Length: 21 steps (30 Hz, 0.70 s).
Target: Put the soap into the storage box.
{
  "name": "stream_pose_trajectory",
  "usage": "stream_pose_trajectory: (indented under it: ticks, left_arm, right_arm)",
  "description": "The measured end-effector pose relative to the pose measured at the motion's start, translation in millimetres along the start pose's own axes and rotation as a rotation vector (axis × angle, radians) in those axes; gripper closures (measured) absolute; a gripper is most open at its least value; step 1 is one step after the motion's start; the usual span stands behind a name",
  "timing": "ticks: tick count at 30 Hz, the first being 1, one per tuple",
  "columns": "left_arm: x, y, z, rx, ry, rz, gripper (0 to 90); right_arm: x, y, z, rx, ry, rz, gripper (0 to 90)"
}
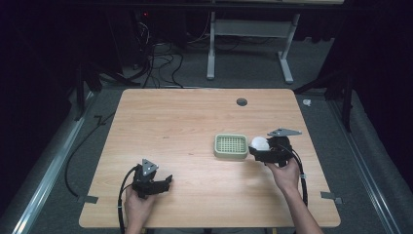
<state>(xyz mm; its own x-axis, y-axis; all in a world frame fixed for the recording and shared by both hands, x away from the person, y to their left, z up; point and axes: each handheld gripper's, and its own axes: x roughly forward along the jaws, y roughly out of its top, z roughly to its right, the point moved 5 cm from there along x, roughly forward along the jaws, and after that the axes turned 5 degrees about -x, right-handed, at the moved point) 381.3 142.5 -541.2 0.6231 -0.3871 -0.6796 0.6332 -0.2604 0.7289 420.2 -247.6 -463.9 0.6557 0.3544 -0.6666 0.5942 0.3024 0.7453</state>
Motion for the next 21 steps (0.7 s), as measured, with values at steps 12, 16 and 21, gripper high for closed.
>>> stream_pose_trajectory:
  ticks: [12,16,21]
  left_arm:
    - [0.0,0.0,0.0,0.000,0.000,0.000,19.8]
    - [0.0,0.0,0.0,0.000,0.000,0.000,19.8]
    - [0.0,0.0,0.0,0.000,0.000,0.000,19.8]
  right_arm:
    - [4.8,10.9,-7.4,-0.018,0.021,0.001,23.9]
    - [7.5,16.9,-11.0,-0.030,0.027,0.002,23.9]
    - [10.4,20.8,-13.4,-0.039,0.031,0.000,23.9]
